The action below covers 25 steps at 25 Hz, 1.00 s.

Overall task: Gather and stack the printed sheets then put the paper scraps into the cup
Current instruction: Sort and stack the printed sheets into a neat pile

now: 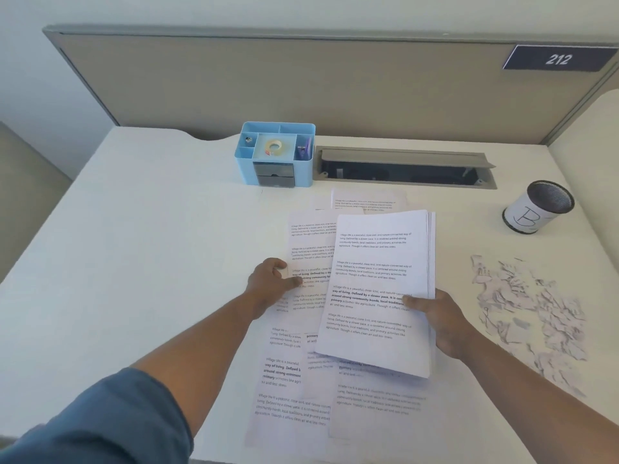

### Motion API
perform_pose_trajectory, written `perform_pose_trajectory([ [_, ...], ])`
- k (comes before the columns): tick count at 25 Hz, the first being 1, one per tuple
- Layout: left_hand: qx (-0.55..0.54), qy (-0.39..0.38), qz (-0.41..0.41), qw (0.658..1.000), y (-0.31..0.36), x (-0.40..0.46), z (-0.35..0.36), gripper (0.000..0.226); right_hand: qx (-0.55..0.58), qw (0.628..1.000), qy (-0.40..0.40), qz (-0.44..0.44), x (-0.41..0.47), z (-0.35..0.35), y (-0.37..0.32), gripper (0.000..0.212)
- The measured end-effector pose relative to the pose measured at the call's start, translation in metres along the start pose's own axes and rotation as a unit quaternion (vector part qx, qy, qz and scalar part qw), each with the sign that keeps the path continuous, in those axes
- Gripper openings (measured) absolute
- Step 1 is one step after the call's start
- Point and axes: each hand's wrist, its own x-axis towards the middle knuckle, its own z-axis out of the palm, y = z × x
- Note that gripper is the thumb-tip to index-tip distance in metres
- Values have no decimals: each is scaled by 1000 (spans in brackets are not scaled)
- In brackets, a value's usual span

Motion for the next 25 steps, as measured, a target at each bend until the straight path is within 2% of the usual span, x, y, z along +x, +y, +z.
perform_pose_trajectory([
  [8, -22, 22, -13, 999, 4, 0, 2, 42, -2, 997, -66, 40, 37, -20, -7, 30],
  [12, 18, 43, -26, 999, 8, 3, 6, 41, -10, 995, -75, 59, 44, -24, -8, 35],
  [14, 60, 75, -46, 994, 13, 2, 12, 43, -12, 995, -76, 65, 46, -26, -8, 38],
  [17, 136, 165, -56, 975, 20, 2, 32, 49, -12, 993, -93, 74, 49, -28, -8, 50],
  [19, 130, 204, -61, 968, 26, -1, 45, 58, -10, 992, -98, 76, 51, -28, -7, 51],
  [22, 103, 199, -79, 971, 35, -1, 51, 59, -9, 993, -92, 77, 53, -29, -7, 48],
  [25, 72, 167, -112, 977, 42, 7, 43, 42, -3, 992, -94, 79, 51, -28, -8, 44],
])
